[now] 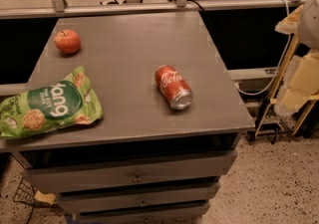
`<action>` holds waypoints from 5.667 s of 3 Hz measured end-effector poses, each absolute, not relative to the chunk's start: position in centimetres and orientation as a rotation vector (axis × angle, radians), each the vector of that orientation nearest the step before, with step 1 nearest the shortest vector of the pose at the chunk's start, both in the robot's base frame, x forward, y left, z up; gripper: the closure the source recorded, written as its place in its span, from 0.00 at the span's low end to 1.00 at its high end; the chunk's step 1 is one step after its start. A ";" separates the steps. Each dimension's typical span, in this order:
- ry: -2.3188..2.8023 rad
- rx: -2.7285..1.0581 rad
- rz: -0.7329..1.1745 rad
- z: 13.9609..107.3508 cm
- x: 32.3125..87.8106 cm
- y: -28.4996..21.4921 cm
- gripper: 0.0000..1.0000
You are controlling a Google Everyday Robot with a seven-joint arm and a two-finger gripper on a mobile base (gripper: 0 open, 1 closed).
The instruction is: Place coke can upright
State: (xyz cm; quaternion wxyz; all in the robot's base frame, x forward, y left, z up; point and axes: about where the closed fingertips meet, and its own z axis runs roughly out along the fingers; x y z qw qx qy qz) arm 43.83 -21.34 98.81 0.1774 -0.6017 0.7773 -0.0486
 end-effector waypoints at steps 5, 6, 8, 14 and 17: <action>2.365 -1.564 0.018 97.9 48.4 -14.4 0.00; 2.438 -1.542 0.047 96.0 51.2 -12.1 0.00; 2.704 -1.250 0.212 92.2 54.7 -6.4 0.00; 3.030 -0.901 0.212 83.9 57.7 -3.1 0.49; 2.549 -1.027 0.524 88.9 59.3 -2.9 1.00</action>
Offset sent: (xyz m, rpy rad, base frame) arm 0.0430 0.0803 -0.0099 0.0182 0.1685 -0.0645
